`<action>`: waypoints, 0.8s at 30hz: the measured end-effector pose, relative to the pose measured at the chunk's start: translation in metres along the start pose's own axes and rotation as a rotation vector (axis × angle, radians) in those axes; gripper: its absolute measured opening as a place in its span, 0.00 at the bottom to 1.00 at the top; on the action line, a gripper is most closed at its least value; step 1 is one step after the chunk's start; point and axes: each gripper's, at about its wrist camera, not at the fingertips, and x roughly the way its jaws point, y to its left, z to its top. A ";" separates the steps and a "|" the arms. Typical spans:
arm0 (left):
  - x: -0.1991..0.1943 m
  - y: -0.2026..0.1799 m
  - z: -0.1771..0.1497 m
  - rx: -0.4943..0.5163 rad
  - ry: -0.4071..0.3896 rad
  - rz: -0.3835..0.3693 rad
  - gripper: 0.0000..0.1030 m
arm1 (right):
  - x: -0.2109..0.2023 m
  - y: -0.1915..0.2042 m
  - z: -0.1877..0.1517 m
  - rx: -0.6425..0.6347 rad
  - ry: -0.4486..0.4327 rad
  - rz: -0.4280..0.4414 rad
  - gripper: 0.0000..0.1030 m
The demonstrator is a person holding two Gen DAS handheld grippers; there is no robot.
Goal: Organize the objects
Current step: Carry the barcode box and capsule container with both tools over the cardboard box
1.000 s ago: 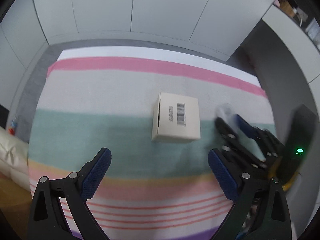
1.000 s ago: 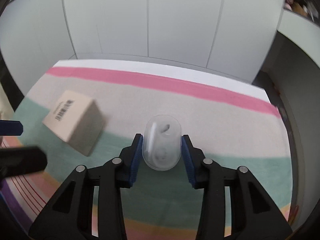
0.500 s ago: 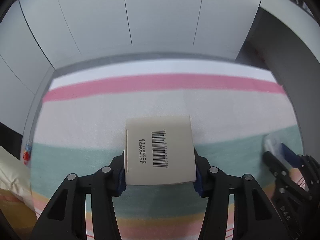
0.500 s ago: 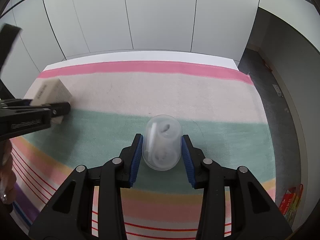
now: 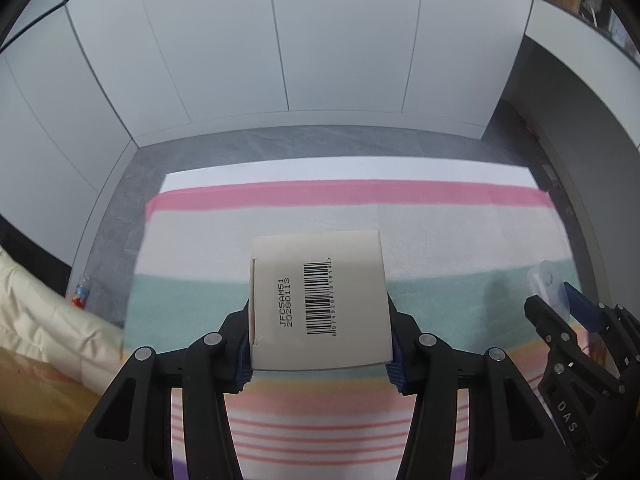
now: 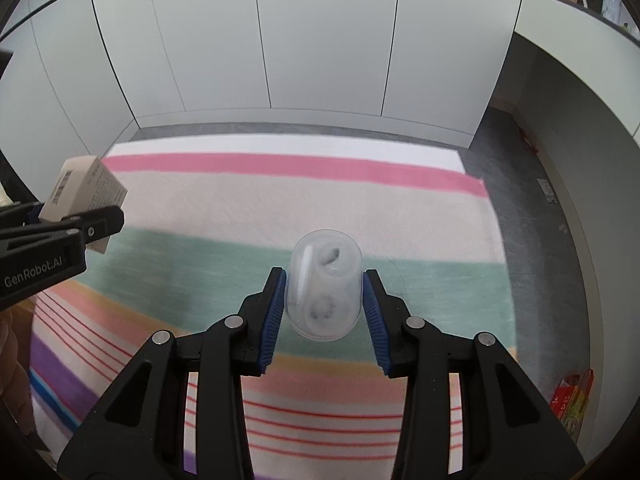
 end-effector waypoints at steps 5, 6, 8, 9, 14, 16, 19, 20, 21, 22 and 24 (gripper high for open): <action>-0.044 0.012 0.007 -0.014 -0.047 0.037 0.51 | -0.039 0.002 0.022 0.007 -0.025 0.000 0.39; -0.055 0.015 0.008 -0.024 -0.058 0.043 0.51 | -0.052 0.004 0.028 0.007 -0.033 0.001 0.39; -0.078 0.025 0.010 -0.055 -0.076 0.050 0.51 | -0.073 0.007 0.036 0.006 -0.050 -0.003 0.39; -0.090 0.029 0.011 -0.066 -0.085 0.051 0.51 | -0.082 0.008 0.040 0.006 -0.056 -0.003 0.39; -0.154 0.051 0.014 -0.091 -0.142 0.062 0.51 | -0.143 0.019 0.055 -0.011 -0.089 -0.008 0.39; -0.181 0.058 0.012 -0.095 -0.164 0.065 0.51 | -0.169 0.025 0.059 -0.022 -0.106 -0.013 0.39; -0.217 0.067 0.002 -0.069 -0.182 0.069 0.51 | -0.203 0.034 0.061 -0.062 -0.113 -0.011 0.39; -0.231 0.071 -0.004 -0.064 -0.189 0.084 0.51 | -0.216 0.037 0.058 -0.073 -0.124 -0.014 0.39; -0.244 0.075 -0.010 -0.067 -0.199 0.100 0.51 | -0.228 0.039 0.055 -0.081 -0.133 -0.013 0.39; -0.254 0.079 -0.016 -0.069 -0.208 0.110 0.51 | -0.239 0.043 0.051 -0.083 -0.137 -0.011 0.39; -0.271 0.086 -0.027 -0.077 -0.217 0.113 0.51 | -0.255 0.044 0.044 -0.077 -0.144 -0.005 0.39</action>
